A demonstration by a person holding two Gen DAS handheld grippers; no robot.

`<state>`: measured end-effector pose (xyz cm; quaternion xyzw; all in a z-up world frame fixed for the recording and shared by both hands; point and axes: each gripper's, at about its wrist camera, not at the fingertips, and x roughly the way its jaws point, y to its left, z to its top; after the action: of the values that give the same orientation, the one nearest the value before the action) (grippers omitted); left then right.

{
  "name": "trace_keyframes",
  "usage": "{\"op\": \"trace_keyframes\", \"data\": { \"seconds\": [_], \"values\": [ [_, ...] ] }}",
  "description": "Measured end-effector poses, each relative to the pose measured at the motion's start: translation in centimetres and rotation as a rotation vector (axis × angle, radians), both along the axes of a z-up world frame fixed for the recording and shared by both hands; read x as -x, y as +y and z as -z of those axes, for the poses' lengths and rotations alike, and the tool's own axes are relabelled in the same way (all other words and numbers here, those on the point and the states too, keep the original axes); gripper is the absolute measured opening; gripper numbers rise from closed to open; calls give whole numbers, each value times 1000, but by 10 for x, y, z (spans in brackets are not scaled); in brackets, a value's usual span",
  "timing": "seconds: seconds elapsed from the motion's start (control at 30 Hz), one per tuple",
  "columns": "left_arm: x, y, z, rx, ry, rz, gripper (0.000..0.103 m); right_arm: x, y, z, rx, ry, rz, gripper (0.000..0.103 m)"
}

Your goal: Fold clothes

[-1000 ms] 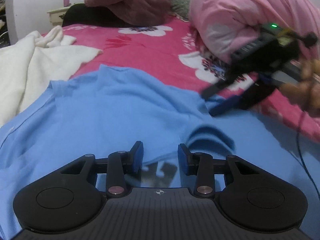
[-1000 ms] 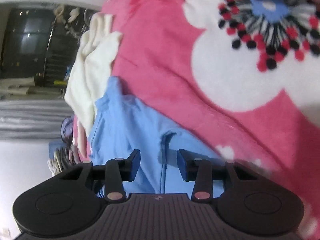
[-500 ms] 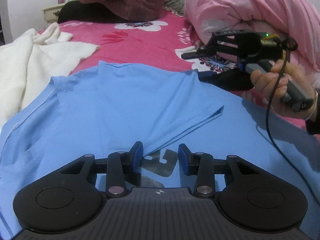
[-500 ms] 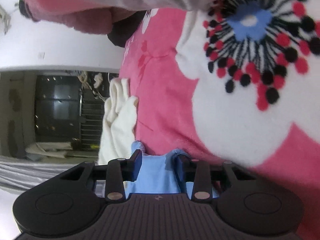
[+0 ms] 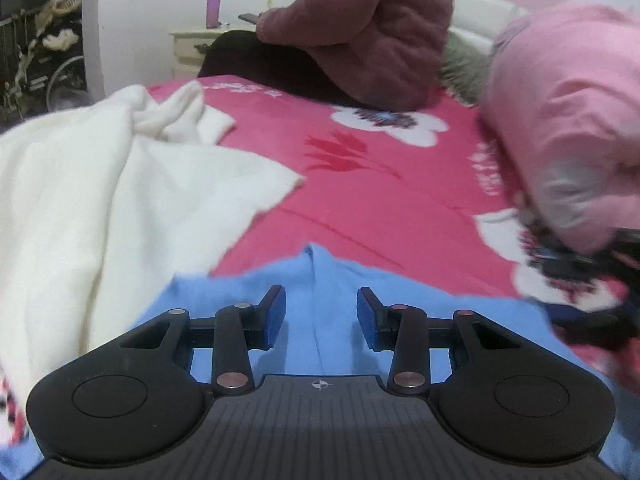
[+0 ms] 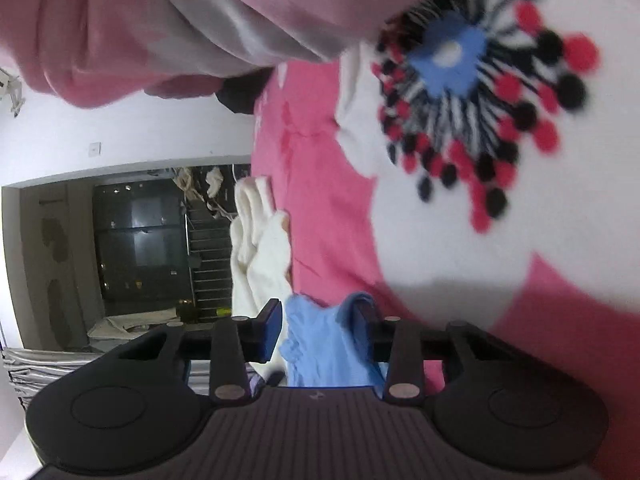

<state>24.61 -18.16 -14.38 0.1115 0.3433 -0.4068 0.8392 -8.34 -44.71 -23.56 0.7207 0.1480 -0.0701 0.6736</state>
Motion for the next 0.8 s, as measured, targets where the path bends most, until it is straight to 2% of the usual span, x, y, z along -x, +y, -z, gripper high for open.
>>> {"op": "trace_keyframes", "data": {
  "seconds": [0.13,0.17,0.23,0.37,0.5,0.57,0.67,0.77,0.8],
  "values": [
    [-7,-31,18,-124,-85,-5,39,0,0,-1,5,-2,-15,41],
    [-7,-32,21,-132,-104,-14,39,-1,-1,-2,12,1,-22,41],
    [-10,-33,25,-123,-122,-36,40,0,2,-13,86,23,-41,41],
    [-18,-32,27,-84,-102,-78,40,3,9,-39,259,74,-84,43],
    [-21,-29,27,-65,-88,-76,40,7,17,-65,432,126,-126,41],
    [-23,-28,28,-57,-79,-75,41,-9,29,-78,525,120,-230,39],
    [-26,-27,28,-46,-61,-78,43,-38,51,-76,581,202,-431,34],
    [-28,-26,28,-36,-48,-81,43,-31,72,-57,525,288,-538,24],
    [-29,-26,29,-31,-43,-83,43,-26,78,-56,516,299,-568,24]
  ]
}}
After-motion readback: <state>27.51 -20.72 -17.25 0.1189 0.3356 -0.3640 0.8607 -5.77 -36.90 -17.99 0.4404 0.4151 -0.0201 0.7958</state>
